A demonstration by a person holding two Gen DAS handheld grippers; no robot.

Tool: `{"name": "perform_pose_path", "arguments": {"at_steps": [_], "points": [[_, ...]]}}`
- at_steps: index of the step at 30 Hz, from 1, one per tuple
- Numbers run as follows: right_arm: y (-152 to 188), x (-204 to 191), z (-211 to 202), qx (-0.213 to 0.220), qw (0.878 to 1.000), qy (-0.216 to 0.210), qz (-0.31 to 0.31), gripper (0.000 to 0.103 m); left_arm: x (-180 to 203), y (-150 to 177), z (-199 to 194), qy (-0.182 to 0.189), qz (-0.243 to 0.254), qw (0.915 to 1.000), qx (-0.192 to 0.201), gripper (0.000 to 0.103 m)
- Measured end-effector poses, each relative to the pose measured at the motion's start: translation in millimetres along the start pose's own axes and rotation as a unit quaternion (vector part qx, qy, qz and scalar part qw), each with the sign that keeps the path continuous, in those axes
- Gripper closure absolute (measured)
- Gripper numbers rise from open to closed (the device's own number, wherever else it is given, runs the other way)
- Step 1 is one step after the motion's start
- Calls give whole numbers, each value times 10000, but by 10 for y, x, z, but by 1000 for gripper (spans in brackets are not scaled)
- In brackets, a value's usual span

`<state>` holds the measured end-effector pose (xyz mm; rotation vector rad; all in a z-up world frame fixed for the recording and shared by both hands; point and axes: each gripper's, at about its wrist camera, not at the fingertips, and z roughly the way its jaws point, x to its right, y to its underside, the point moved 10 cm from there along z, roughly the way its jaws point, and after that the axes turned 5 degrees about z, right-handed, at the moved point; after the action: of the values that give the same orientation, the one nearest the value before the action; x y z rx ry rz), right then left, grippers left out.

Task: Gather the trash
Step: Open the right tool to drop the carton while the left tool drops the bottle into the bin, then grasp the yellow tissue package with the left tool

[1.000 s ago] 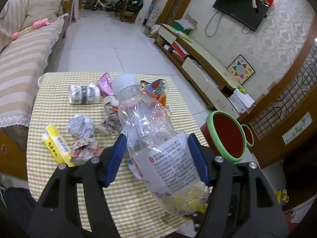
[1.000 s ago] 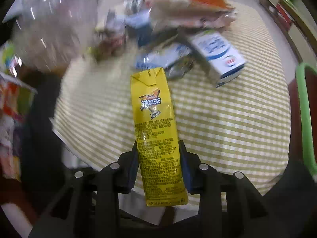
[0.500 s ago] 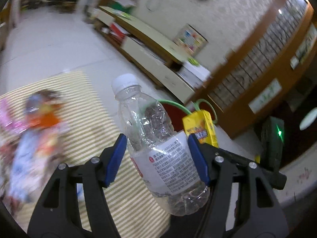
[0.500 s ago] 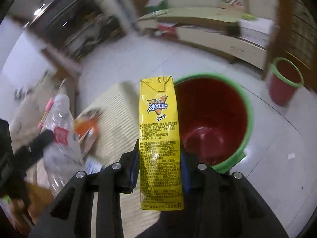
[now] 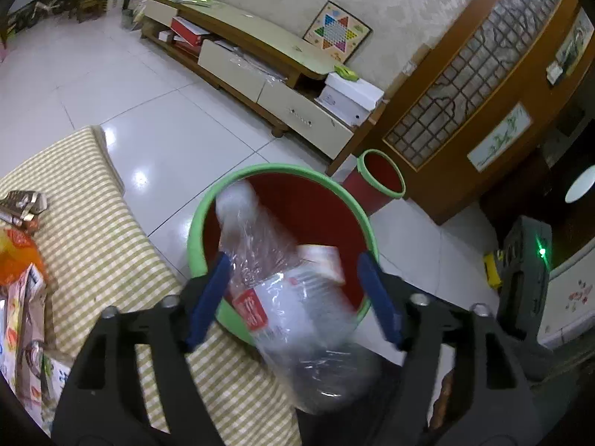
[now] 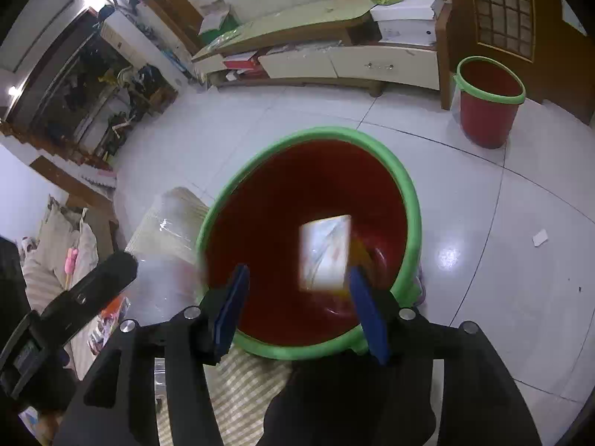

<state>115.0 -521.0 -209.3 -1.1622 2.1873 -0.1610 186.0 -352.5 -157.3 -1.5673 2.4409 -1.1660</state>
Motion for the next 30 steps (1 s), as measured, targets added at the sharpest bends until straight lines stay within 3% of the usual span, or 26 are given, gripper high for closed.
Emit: {"name": "perform_pose_path", "arguments": {"at_steps": [6, 9, 14, 17, 20, 23, 26, 30], "points": [[69, -160, -106, 152, 9997, -49, -190, 42, -187, 31, -409, -116, -155, 9994, 297, 23], [175, -283, -85, 123, 9991, -93, -386, 34, -338, 126, -701, -241, -292, 9982, 467, 21], [483, -553, -9, -84, 9965, -140, -825, 34, -826, 417, -1326, -861, -571, 9920, 718, 21], [689, -740, 41, -213, 9935, -196, -1100, 34, -1294, 744, -1788, -1311, -1064, 9818, 871, 21], [932, -1015, 64, -304, 9875, -285, -1520, 34, -1792, 1156, -2188, -1882, -1572, 9652, 907, 21], [1117, -1204, 87, -380, 9821, -382, -1804, 34, -2334, 1616, -2563, -2392, -2279, 9388, 980, 21], [1327, -1387, 112, -494, 9768, -440, -2035, 33, -2841, 2098, -2824, -3001, -2764, 9099, 751, 27], [1544, -1565, 100, -568, 9692, -457, -2353, 33, -3246, 2415, -2909, -2958, -3341, 8922, 700, 31]]}}
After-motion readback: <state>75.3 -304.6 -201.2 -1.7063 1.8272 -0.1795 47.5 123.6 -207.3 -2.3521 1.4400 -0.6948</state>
